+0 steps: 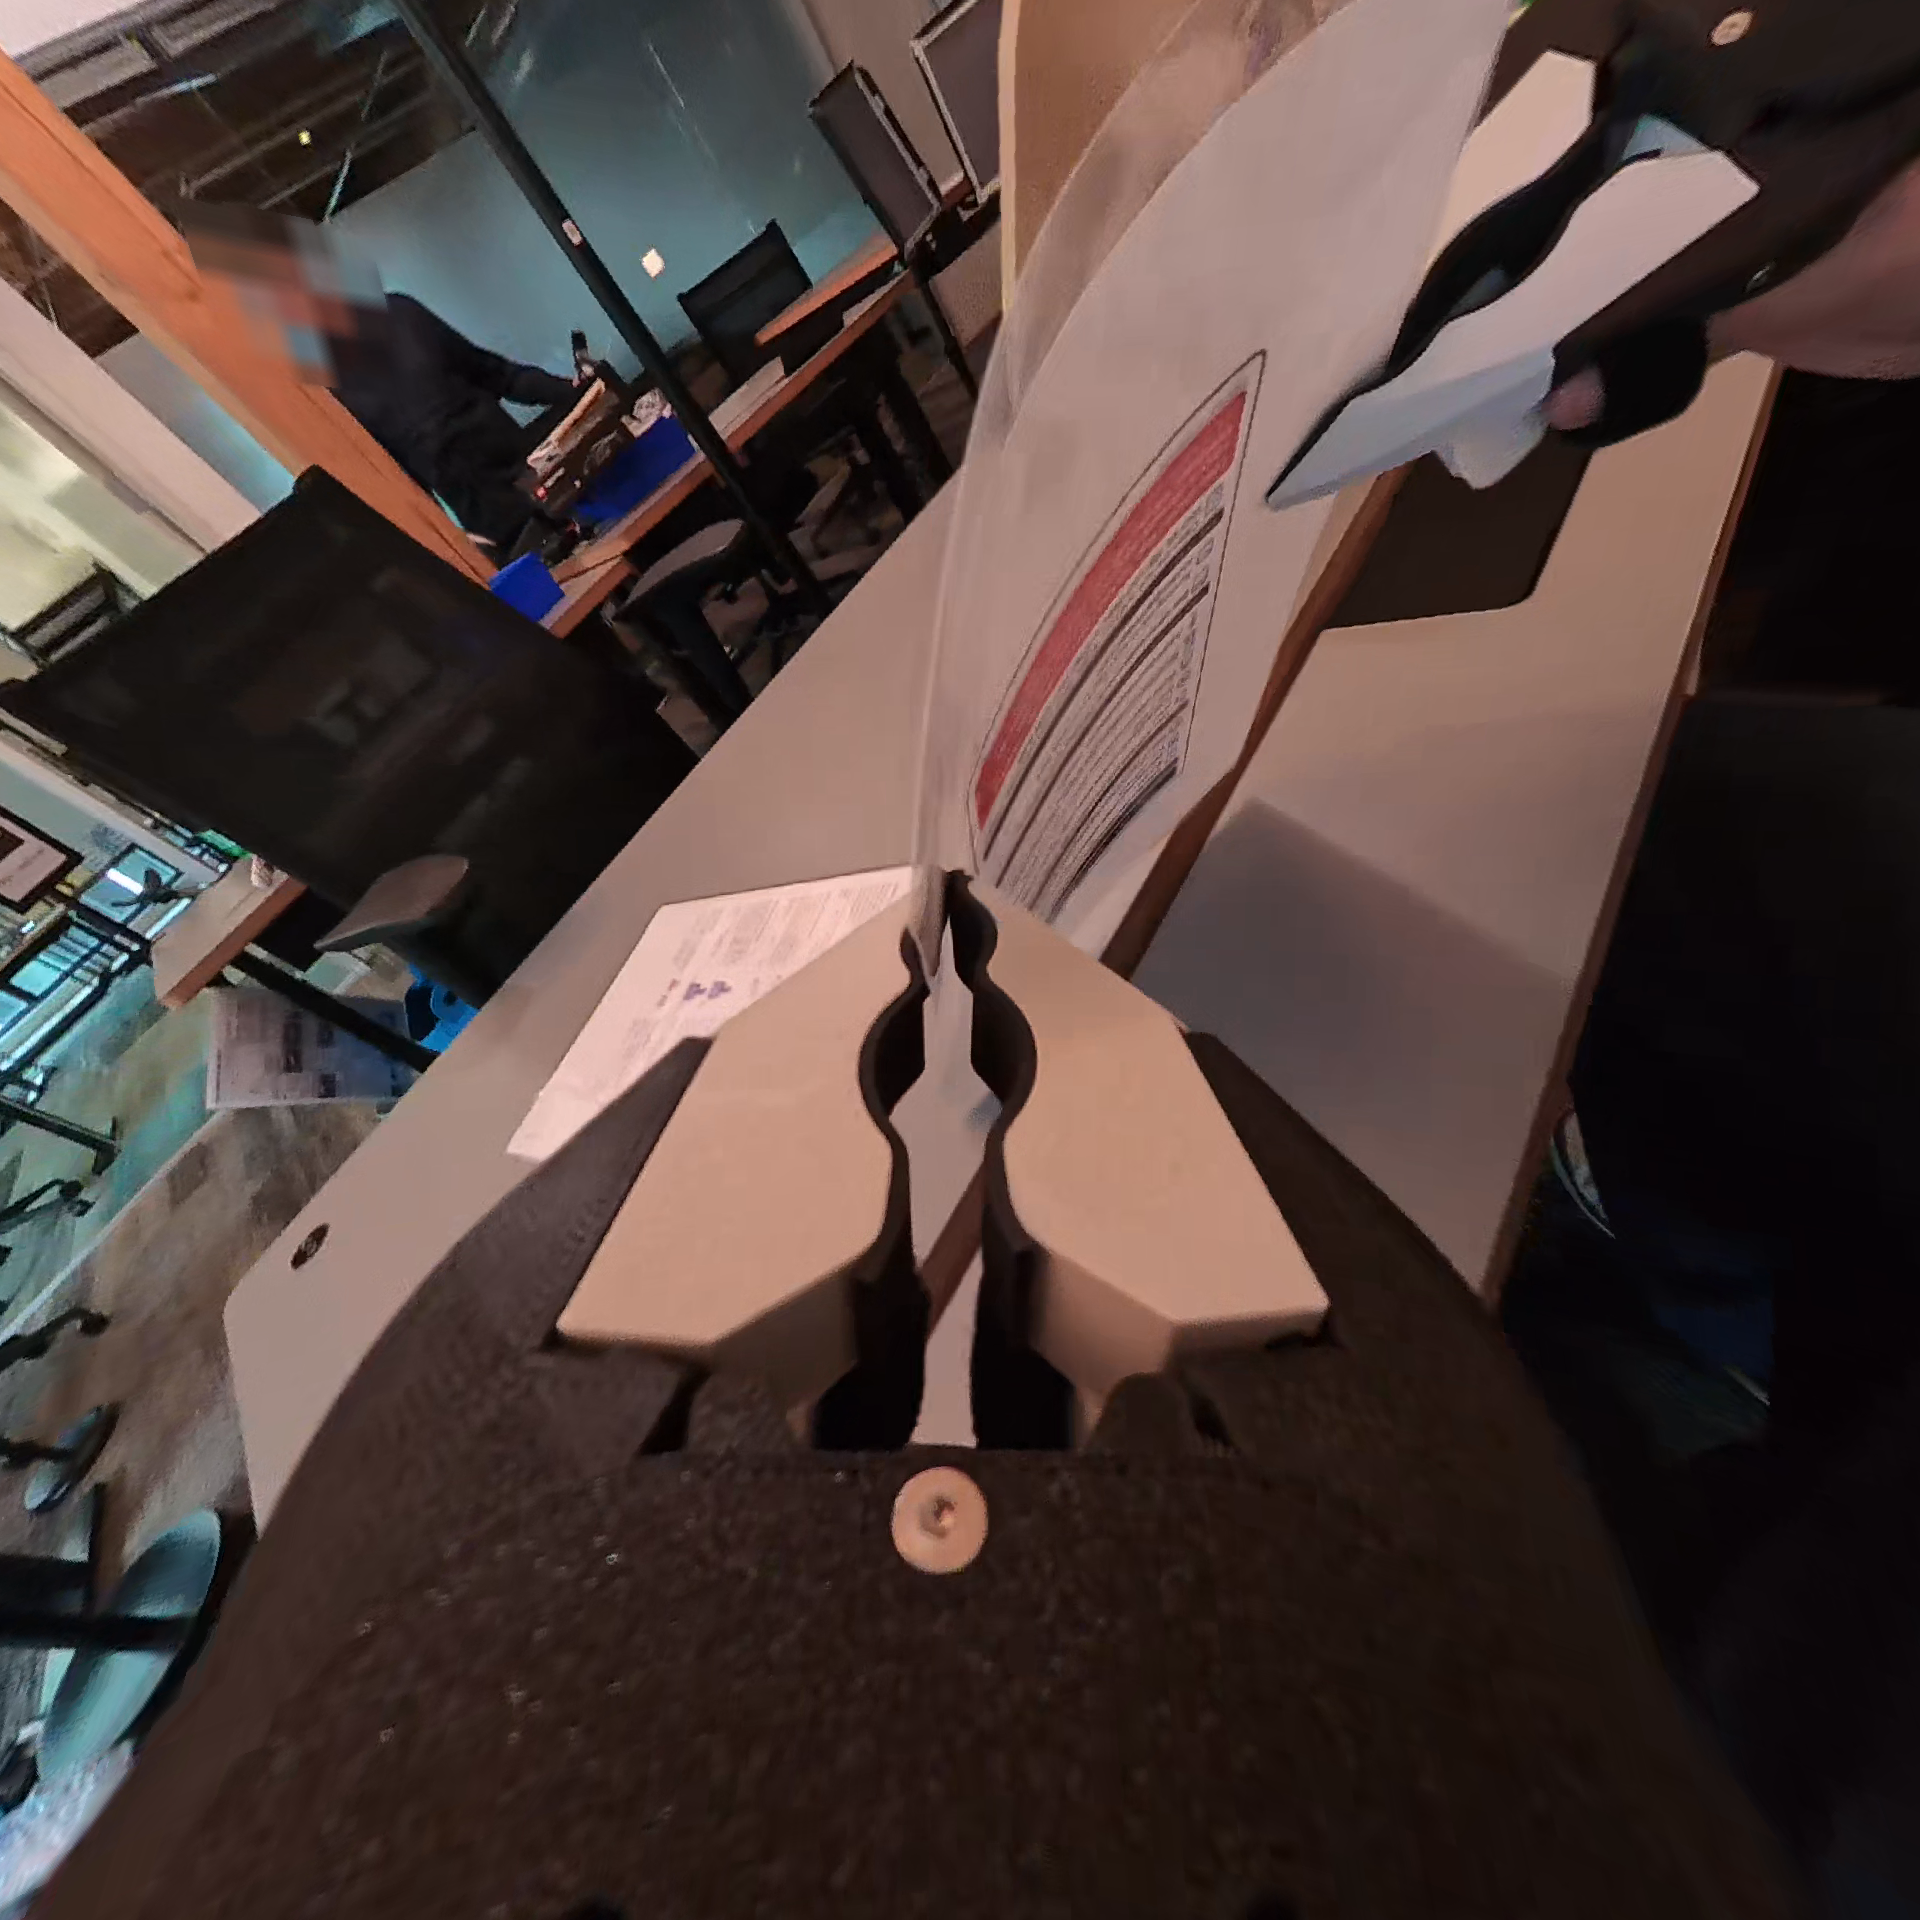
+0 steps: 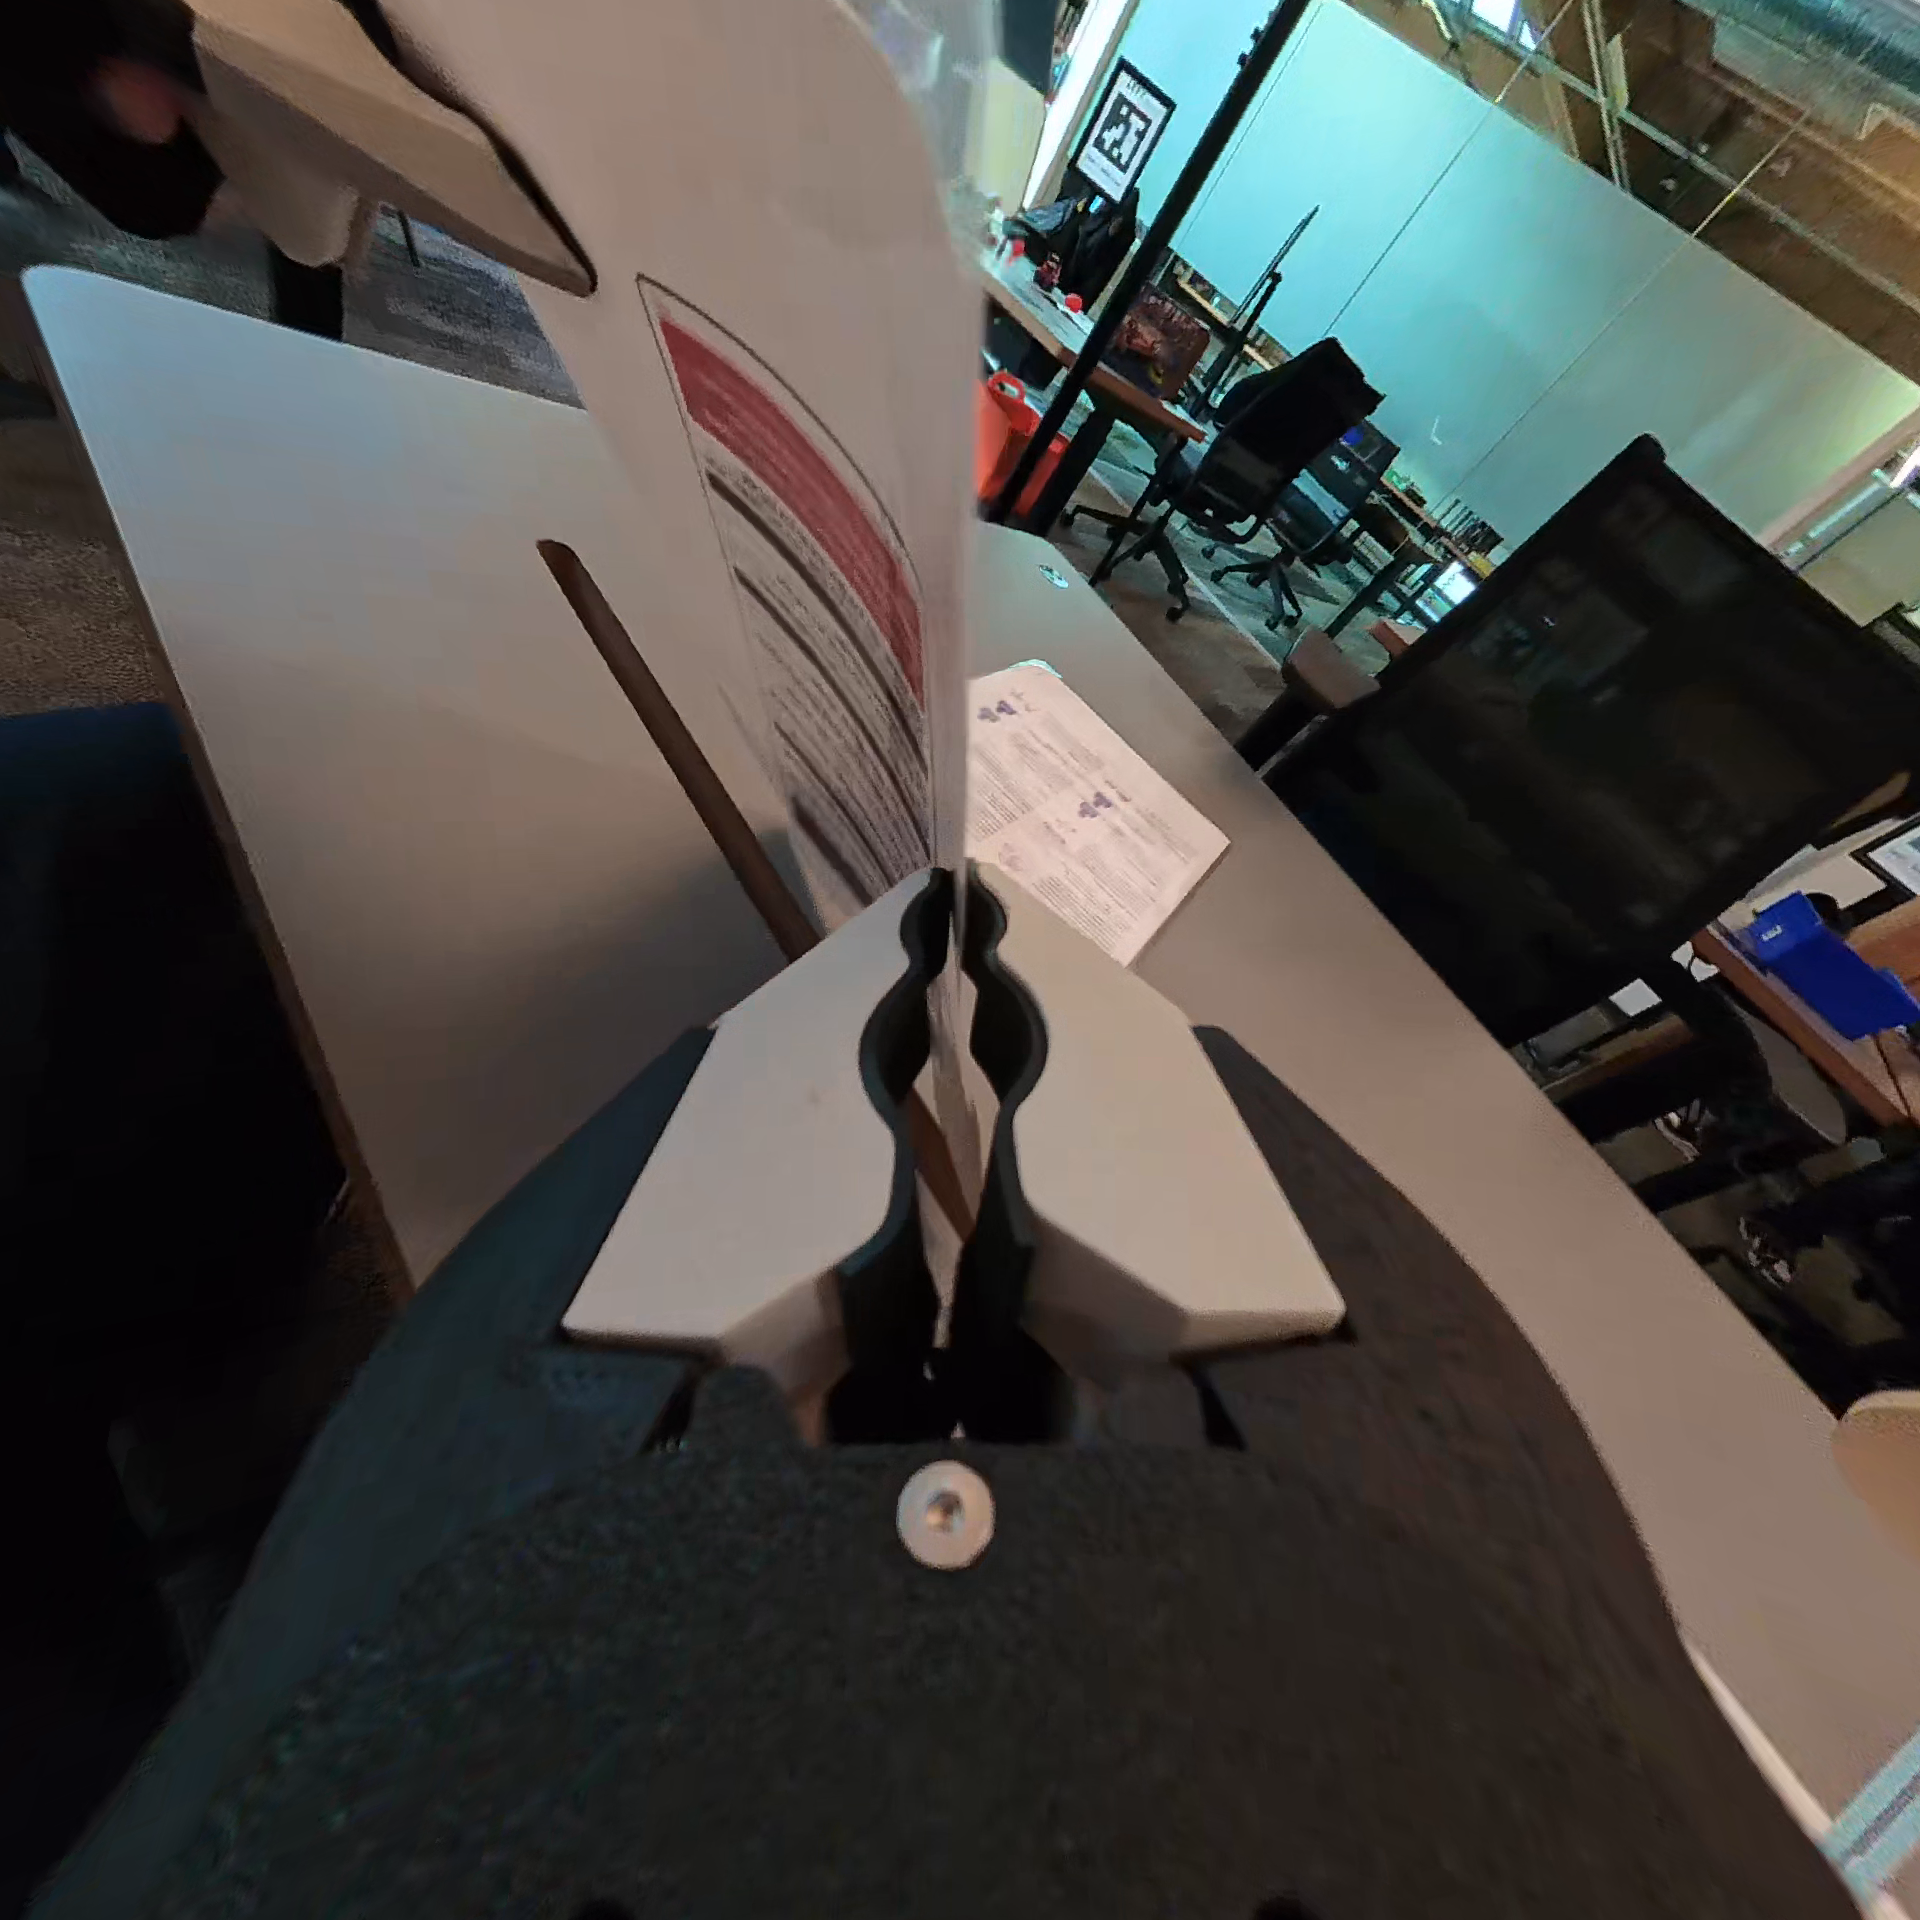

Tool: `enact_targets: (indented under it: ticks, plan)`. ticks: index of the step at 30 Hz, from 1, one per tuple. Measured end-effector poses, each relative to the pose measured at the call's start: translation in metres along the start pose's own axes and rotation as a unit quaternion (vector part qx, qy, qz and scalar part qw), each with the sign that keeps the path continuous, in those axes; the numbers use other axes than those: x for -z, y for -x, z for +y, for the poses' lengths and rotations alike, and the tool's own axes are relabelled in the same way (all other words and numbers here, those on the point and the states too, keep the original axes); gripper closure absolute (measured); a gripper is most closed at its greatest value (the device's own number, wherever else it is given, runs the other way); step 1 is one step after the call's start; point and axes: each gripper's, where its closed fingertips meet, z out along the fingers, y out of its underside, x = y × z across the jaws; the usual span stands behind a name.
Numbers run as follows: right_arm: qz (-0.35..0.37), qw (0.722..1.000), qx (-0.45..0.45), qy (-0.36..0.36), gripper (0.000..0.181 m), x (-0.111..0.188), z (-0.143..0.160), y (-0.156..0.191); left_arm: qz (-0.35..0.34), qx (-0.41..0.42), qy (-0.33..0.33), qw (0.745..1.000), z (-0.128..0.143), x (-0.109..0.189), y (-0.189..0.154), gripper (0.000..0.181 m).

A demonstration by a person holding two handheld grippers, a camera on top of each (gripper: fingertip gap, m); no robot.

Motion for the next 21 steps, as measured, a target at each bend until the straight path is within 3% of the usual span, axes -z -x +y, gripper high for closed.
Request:
enact_targets:
  ticks: [10, 21]
  plan:
    - [-0.02, 1.0, -0.011, -0.005, 0.181, 0.012, 0.001, 0.002, -0.007, 0.022, 0.006, 1.0, -0.028, 0.016, -0.019, 0.181]
    - [-0.075, 0.996, -0.045, 0.005, 0.181, -0.007, 0.028, -0.003, 0.006, 0.037, 0.039, 0.999, -0.006, -0.005, -0.016, 0.181]
